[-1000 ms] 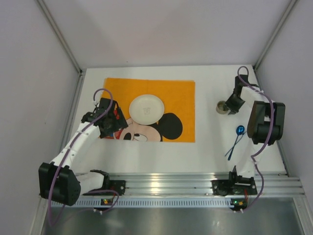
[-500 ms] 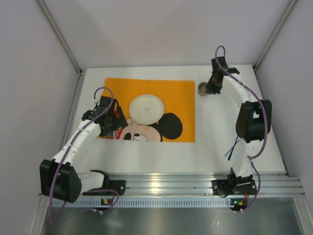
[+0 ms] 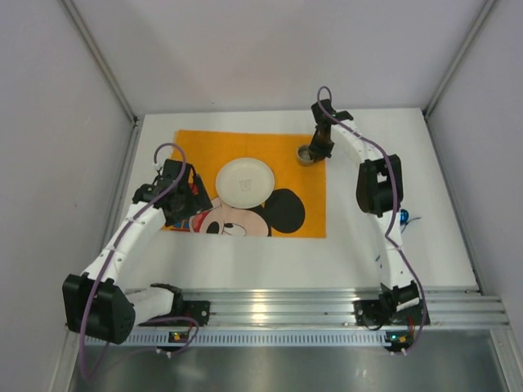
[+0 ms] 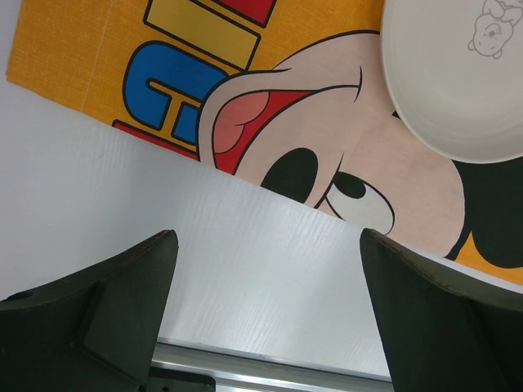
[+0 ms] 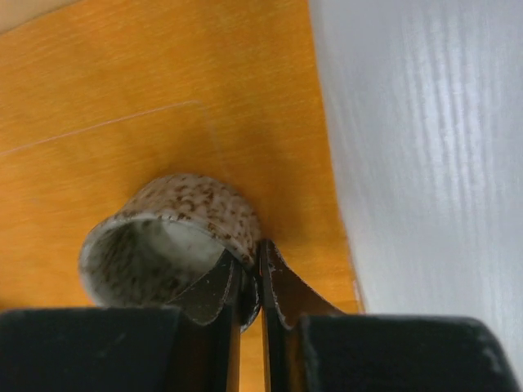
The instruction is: Set the dinner table for one person
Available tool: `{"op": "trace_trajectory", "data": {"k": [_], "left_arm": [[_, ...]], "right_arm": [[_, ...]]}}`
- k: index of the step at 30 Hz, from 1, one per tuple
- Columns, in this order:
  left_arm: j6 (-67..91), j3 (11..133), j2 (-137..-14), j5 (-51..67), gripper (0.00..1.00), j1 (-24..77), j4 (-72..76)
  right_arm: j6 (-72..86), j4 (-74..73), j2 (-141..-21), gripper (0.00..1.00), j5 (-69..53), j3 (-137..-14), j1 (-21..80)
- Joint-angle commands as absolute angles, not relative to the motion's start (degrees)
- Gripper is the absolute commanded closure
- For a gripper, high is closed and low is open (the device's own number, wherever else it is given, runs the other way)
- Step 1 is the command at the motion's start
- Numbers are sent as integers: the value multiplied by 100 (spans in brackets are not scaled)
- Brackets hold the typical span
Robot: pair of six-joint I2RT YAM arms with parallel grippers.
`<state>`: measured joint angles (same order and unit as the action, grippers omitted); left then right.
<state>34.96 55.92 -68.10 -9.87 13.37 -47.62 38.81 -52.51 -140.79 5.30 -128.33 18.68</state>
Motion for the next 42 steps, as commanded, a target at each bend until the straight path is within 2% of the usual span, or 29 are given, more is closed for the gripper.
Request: {"op": "trace_trajectory", "data": {"k": [1, 3, 4, 5, 7, 8, 10, 14, 17, 18, 21, 26, 33, 36, 39, 40, 42], "left_arm": [[3437, 5713, -6548, -984, 1, 1310, -4904], [3419, 5678, -6504, -984, 1, 1310, -4896], [3419, 5643, -6504, -967, 2, 1310, -4904], [3419, 5634, -6495, -949, 1, 1310, -4904], [3401, 5599, -6478, -914, 1, 1310, -4878], [3393, 5581, -6478, -897, 1, 1310, -4852], [3384, 5502, -6442, -888, 2, 1310, -4790], [3428, 5274, -6416, -721, 1, 1318, -4571], [3480, 5080, -6442, -493, 1, 1336, -4316], [3489, 4993, -6468, -440, 1, 1345, -4255], [3542, 4878, -6600, -299, 1, 1362, -4017], [3595, 4658, -6785, -141, 2, 1406, -3683], [3726, 4421, -6654, -141, 2, 1415, -3595], [3770, 4333, -6461, -167, 2, 1415, -3665], [3797, 4263, -6346, -194, 2, 1424, -3691], [3806, 4263, -6293, -167, 2, 1424, -3691], [3814, 4280, -6284, -176, 2, 1424, -3718]], "right_arm": [[3876, -5546, -13992, 92, 519, -13017, 1916], [3780, -5485, -13957, 85, 527, -12973, 1942], [3753, -5467, -13879, 77, 536, -12955, 1951], [3709, -5423, -13826, 56, 554, -12929, 1942], [3586, -5414, -13563, 34, 676, -12832, 1907], [3490, -5414, -13414, 2, 807, -12745, 1872], [3411, -5414, -12755, 0, 966, -12167, 1627], [3121, -5283, -11262, 0, 1344, -10106, 846], [3103, -5159, -10128, 0, 1231, -8778, 2], [3111, -5124, -9690, 0, 1187, -8502, -583], [3068, -5037, -9204, 0, 880, -7624, -1463], [2725, -5027, -9202, 0, 510, -7006, -2293], [2575, -4931, -9229, 5, 316, -6531, -2355], [2584, -4773, -9167, 12, 255, -6162, -2355], [2645, -4527, -9219, 21, 194, -5889, -2364], [2654, -4474, -9246, 29, 185, -5871, -2356], [2707, -4369, -9325, 33, 202, -5845, -2355]]}}
